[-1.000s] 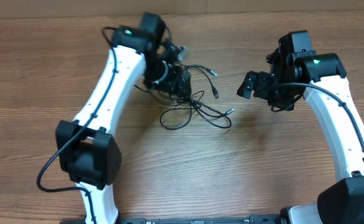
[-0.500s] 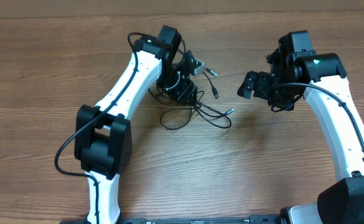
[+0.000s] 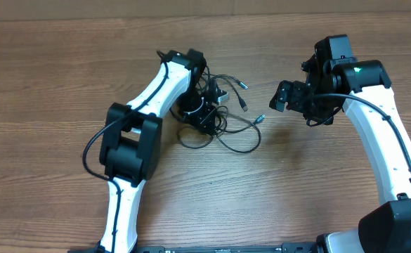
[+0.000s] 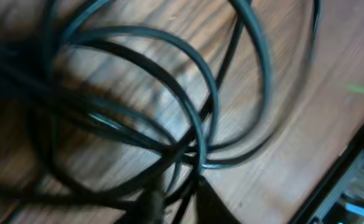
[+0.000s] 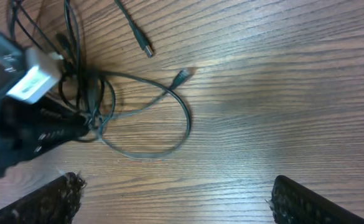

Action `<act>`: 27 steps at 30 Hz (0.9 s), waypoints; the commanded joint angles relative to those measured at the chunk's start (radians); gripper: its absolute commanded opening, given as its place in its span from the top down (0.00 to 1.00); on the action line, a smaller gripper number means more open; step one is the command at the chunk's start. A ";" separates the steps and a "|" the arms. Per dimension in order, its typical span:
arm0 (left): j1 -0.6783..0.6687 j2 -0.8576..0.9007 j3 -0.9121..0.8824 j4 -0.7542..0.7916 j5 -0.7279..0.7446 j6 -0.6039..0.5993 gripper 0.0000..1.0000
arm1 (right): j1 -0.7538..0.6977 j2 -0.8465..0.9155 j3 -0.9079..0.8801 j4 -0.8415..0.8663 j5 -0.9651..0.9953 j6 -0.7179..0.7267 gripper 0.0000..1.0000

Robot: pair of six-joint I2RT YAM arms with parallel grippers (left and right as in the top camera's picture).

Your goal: Untangle cables

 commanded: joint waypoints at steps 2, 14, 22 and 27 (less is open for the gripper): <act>0.004 0.030 -0.006 0.060 -0.002 -0.140 0.91 | -0.002 -0.003 -0.003 0.006 0.006 0.007 0.05; 0.010 -0.135 0.478 -0.161 0.058 -0.241 0.96 | -0.001 -0.001 -0.003 0.056 -0.298 -0.170 0.09; 0.011 -0.216 0.499 -0.174 -0.007 -0.334 0.96 | 0.000 0.013 -0.003 0.102 -0.344 -0.058 0.15; 0.011 -0.216 0.499 -0.159 -0.006 -0.364 0.96 | 0.013 0.017 -0.003 0.121 -0.359 -0.057 0.21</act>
